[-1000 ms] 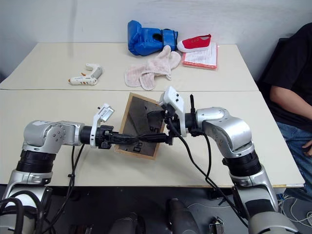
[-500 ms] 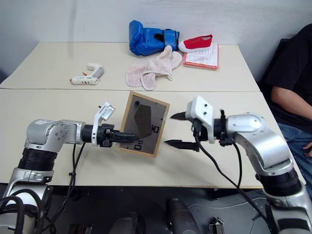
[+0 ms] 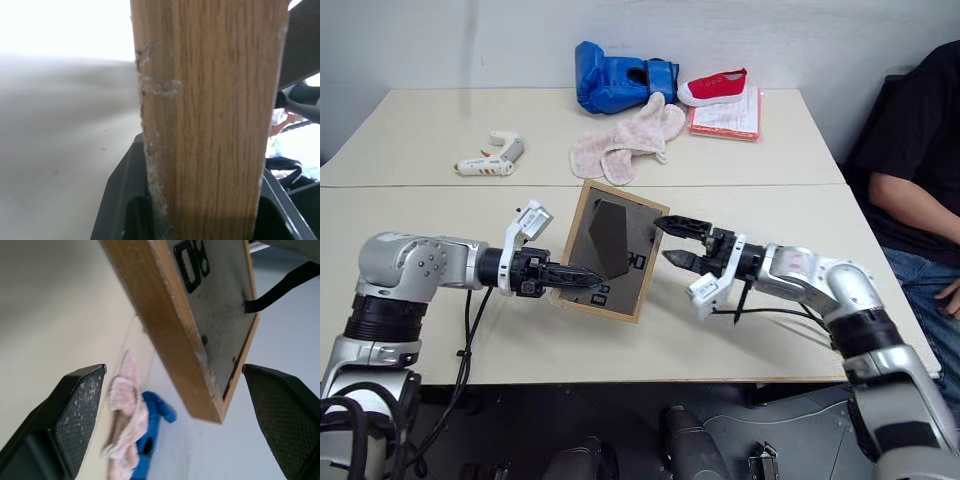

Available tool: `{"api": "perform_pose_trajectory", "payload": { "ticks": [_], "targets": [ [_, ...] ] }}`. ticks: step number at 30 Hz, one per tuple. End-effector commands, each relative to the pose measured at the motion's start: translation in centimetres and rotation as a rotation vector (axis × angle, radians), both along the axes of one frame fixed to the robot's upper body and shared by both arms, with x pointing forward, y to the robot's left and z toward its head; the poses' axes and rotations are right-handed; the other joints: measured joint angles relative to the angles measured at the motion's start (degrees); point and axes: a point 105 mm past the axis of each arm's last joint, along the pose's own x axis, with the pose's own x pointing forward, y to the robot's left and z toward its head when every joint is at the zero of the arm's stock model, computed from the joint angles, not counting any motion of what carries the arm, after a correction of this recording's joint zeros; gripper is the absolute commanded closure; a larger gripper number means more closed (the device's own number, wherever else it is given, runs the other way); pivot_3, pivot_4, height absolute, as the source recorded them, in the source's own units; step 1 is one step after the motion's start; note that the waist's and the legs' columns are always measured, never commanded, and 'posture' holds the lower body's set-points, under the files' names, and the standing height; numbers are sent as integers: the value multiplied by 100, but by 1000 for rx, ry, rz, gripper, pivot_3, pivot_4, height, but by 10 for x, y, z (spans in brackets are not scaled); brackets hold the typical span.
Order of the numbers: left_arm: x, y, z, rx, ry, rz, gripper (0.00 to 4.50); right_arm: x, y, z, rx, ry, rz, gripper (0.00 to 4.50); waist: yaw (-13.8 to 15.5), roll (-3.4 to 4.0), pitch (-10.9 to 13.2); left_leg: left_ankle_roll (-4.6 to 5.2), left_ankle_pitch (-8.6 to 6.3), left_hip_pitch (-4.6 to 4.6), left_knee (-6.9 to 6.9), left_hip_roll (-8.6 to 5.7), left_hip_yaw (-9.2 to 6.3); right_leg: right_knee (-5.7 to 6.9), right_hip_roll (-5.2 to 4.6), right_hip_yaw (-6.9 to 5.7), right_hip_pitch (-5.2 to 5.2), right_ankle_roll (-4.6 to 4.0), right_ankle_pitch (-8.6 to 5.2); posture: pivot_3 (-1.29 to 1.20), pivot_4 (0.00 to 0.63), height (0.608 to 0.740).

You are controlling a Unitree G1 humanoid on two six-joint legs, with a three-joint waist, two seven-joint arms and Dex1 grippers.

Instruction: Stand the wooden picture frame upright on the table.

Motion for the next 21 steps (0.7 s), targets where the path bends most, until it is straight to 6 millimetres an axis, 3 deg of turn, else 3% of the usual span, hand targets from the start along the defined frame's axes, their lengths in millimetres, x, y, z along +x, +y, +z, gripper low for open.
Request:
{"api": "perform_pose_trajectory", "payload": {
  "ticks": [1, 4, 8, 12, 21],
  "targets": [
    [-5, -2, 19, -43, -60, -41, 3265, -2, 10, 15, 58, -88, 73, 0, -27, 0, 0, 0, 0, 1, -1, 0, 0, 0, 0, -1, 1, -1, 0, 0, 150, 740],
    [-4, -1, 18, -42, -55, -35, 3265, -8, 21, 13, 66, -116, 144, 397, -43, 0, 0, -2, 1, 5, -1, 1, -1, 0, 0, -1, 3, -1, -1, 0, 150, 740],
    [0, 1, 19, -57, -39, -13, 3265, -9, 27, 6, 68, -129, 181, 1729, -47, 0, 0, -3, 2, 7, -2, 0, 0, 1, 0, -1, 3, -2, -1, 0, 150, 740],
    [0, 2, 20, -71, -31, -12, 3265, -5, 31, 12, 86, -155, 190, 2684, -83, 0, 0, -6, 3, 7, -1, 0, 2, 7, 1, 0, 1, -2, -1, 0, 150, 740],
    [-5, 8, 17, -52, -46, -1, 3265, -5, 37, 20, 80, -164, 234, 2885, -75, 0, 0, -9, 5, 18, -7, 0, 1, 7, 2, -1, 7, -7, -4, 0, 150, 740]
  ]
}}
